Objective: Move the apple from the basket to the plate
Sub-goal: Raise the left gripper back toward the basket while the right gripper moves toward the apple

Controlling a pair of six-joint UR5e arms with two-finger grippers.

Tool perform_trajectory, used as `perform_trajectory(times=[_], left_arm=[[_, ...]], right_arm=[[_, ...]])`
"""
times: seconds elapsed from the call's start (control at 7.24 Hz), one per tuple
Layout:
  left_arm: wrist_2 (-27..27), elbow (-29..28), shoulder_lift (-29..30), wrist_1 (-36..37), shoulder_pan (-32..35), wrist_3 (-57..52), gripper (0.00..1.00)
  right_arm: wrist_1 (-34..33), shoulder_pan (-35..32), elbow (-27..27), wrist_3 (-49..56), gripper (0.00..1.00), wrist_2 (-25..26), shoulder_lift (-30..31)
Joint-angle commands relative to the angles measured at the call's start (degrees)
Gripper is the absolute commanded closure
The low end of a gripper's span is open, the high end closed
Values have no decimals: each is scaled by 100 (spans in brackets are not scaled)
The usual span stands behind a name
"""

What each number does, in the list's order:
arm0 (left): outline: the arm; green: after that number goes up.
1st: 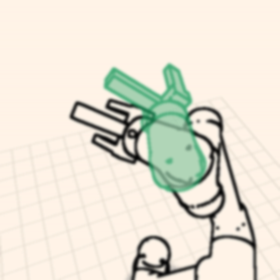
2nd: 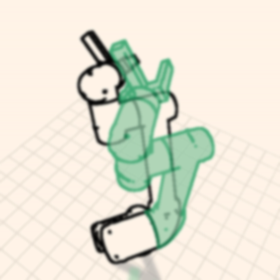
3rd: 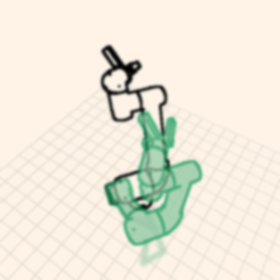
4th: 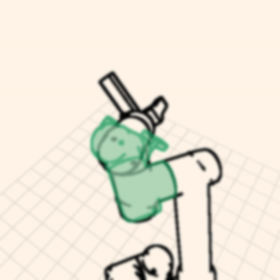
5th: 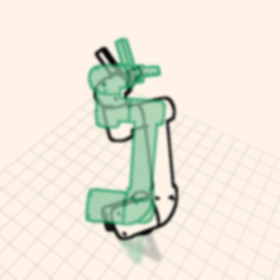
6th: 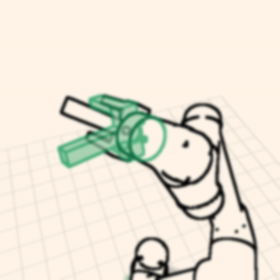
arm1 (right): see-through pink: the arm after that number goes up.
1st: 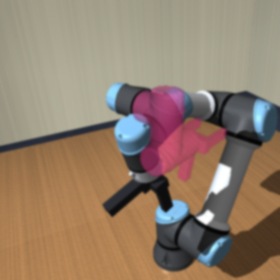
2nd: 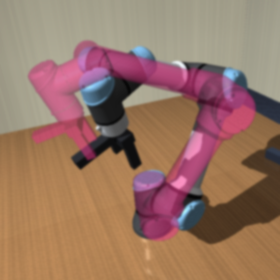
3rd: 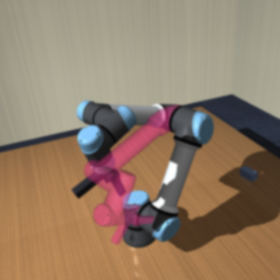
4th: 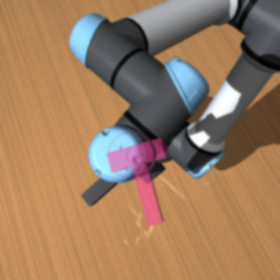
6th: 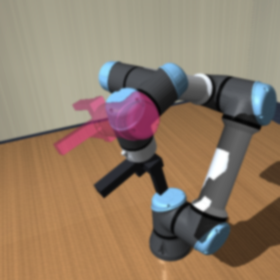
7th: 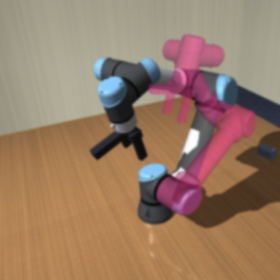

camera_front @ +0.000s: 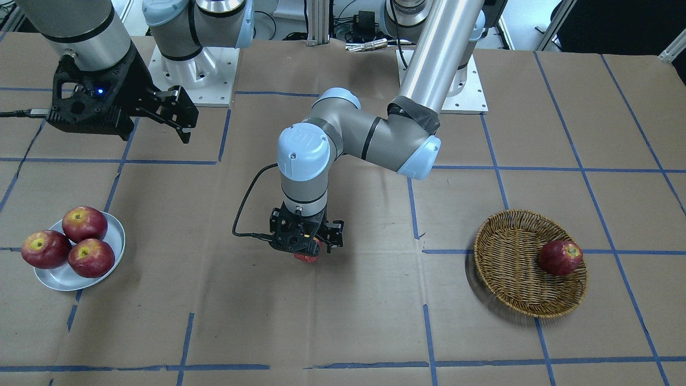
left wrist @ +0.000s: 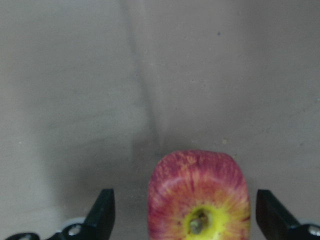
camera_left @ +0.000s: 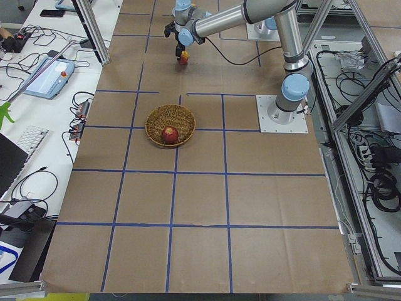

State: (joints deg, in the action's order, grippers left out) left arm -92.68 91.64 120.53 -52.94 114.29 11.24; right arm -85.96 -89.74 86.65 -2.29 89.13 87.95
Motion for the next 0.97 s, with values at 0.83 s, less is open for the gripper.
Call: perform_trajectory(times=[0.83], left_arm=[[31,-314,-2874,-3484,-1258,-1183,1]], right_arm=[[-193,-183,-25,-132,0,-36,-128]])
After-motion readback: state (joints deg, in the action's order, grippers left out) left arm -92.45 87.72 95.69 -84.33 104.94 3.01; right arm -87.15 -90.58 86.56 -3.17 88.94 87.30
